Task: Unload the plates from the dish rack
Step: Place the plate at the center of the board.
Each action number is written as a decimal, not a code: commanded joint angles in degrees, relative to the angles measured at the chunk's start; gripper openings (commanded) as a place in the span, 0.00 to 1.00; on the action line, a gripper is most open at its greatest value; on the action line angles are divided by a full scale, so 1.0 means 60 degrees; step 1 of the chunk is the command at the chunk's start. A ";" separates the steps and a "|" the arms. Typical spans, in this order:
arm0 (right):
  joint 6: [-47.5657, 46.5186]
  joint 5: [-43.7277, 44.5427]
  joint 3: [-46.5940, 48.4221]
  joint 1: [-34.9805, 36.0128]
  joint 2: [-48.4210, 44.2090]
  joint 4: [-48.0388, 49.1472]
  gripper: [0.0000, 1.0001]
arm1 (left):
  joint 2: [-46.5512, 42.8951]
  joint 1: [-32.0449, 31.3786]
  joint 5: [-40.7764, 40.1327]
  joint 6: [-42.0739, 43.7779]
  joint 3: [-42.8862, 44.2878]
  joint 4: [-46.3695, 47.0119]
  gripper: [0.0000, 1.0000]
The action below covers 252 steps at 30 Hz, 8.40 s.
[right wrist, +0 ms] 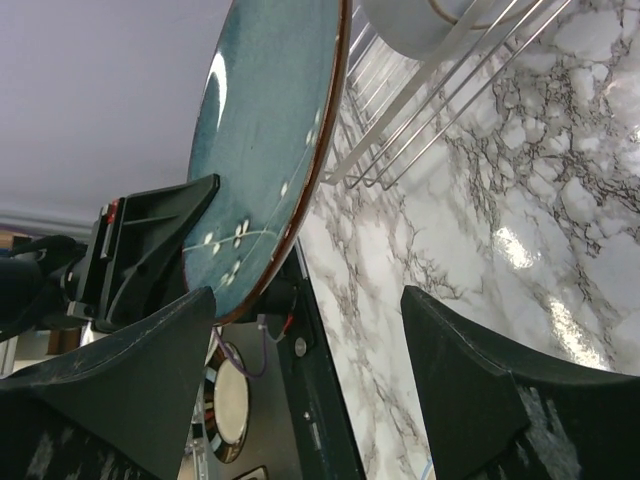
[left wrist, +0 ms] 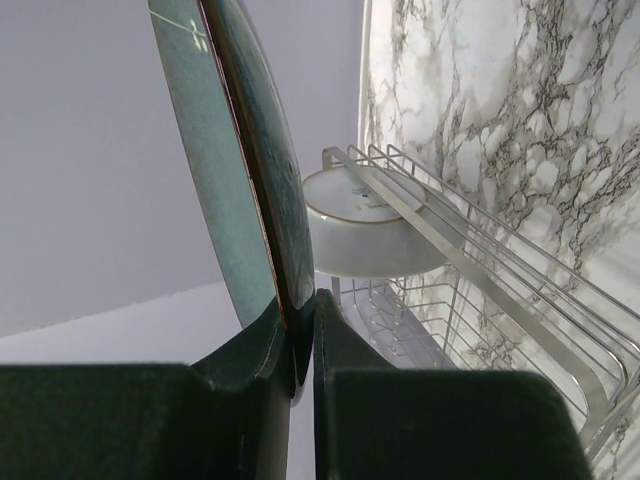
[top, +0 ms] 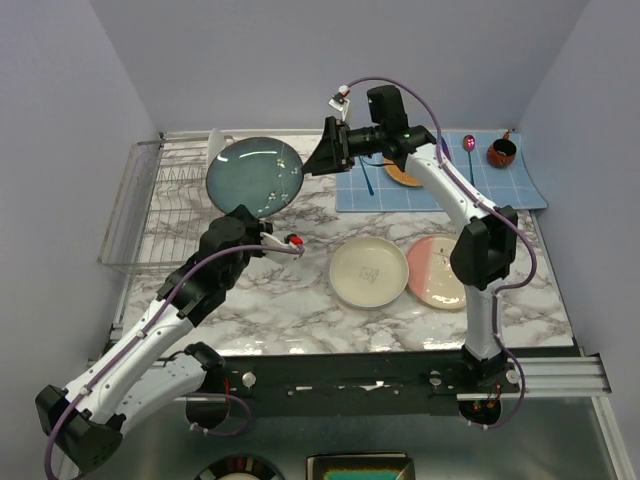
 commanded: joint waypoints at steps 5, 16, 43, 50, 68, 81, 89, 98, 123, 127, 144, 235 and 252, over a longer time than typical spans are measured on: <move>0.0356 -0.0763 0.0940 -0.0070 0.0468 0.0300 0.82 | -0.0591 -0.0556 -0.1599 0.0418 -0.0053 0.1836 0.00; 0.0341 -0.0866 0.1335 -0.0070 0.1055 0.0344 0.76 | -0.0708 -0.1201 -0.2054 0.0243 -0.0419 0.1776 0.00; 0.0063 -0.0909 0.2142 0.0911 0.1890 0.0227 0.62 | -0.0694 -0.1684 -0.1790 0.0316 -0.0698 0.1615 0.00; -0.0010 -0.0880 0.2244 0.1117 0.2139 0.0183 0.60 | -0.0664 -0.1743 -0.1761 0.0345 -0.0610 0.1615 0.00; -0.0640 -0.0558 0.2288 0.1161 0.2007 -0.0388 0.42 | -0.0957 -0.1772 -0.1863 0.0302 -0.0756 0.1366 0.00; -0.0874 -0.0411 0.2493 0.0986 0.2081 -0.0681 0.31 | -0.1294 -0.1758 -0.1878 0.0243 -0.1283 0.1191 0.00; -0.0977 -0.0367 0.2537 0.0927 0.2169 -0.0769 0.12 | -0.1455 -0.1699 -0.1893 0.0214 -0.1518 0.1175 0.00; -0.1094 -0.0265 0.2362 0.0897 0.2066 -0.0931 0.01 | -0.1572 -0.1597 -0.1951 0.0242 -0.1781 0.1380 0.00; -0.0978 -0.1128 0.1616 0.0106 0.1773 -0.0858 0.01 | -0.1807 -0.1435 -0.2025 0.0799 -0.2514 0.2258 0.00; -0.0816 -0.1364 0.1292 0.0092 0.1700 -0.0462 0.01 | -0.1778 -0.1435 -0.2142 0.1077 -0.2675 0.2611 0.00; -0.0392 -0.1729 0.0882 0.0092 0.1583 0.0226 0.01 | -0.1792 -0.1347 -0.2244 0.1590 -0.3027 0.3445 0.38; -0.3379 -0.0529 -0.1462 0.1776 0.4088 -0.0652 0.01 | -0.0034 -0.0542 -0.1453 0.0975 -0.0332 0.3461 0.91; -0.3877 -0.0163 -0.1609 0.2113 0.4146 -0.0886 0.06 | -0.0195 -0.0527 -0.1497 0.0960 -0.0537 0.3432 0.92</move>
